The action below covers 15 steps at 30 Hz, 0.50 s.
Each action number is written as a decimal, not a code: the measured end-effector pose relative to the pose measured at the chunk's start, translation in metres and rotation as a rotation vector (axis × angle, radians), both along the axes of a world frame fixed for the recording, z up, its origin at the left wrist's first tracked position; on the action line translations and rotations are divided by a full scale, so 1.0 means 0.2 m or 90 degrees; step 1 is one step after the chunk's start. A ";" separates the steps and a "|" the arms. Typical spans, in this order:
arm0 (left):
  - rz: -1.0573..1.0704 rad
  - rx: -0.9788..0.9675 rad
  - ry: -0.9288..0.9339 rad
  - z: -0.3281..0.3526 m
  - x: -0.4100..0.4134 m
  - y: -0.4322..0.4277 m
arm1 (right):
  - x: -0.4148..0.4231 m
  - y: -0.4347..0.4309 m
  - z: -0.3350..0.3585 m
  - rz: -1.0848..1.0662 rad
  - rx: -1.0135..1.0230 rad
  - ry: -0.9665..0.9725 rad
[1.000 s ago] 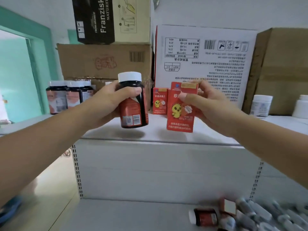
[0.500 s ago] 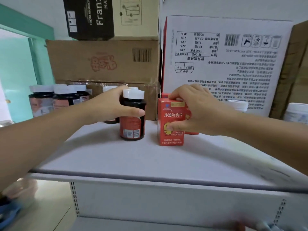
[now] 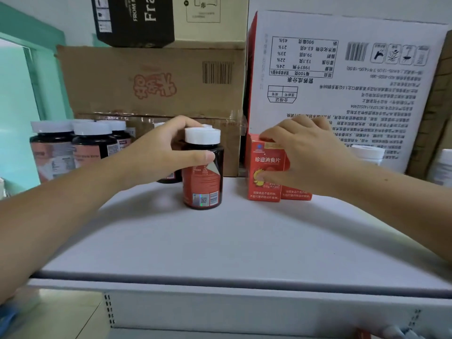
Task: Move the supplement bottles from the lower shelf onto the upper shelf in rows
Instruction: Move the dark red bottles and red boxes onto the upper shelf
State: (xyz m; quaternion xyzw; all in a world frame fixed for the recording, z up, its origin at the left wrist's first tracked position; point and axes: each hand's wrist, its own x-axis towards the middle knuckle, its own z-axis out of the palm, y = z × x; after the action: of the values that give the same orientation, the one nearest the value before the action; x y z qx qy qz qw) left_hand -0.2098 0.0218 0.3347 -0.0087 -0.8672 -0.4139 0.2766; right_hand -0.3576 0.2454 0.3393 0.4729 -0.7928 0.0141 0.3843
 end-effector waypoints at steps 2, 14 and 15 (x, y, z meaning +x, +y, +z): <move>0.013 0.001 0.005 0.00 0.00 0.00 | -0.01 0.00 -0.01 -0.001 -0.004 0.005; 0.061 -0.009 0.015 0.02 0.06 -0.01 | 0.07 0.00 -0.07 0.137 -0.058 0.048; 0.073 -0.015 0.016 0.02 0.07 -0.02 | 0.10 0.00 -0.08 0.167 -0.062 0.058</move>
State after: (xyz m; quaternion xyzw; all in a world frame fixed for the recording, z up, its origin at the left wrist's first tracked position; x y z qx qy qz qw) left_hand -0.1960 0.0180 0.3394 0.0324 -0.8675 -0.3872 0.3105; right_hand -0.3372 0.2450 0.3229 0.5536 -0.7042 0.0811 0.4371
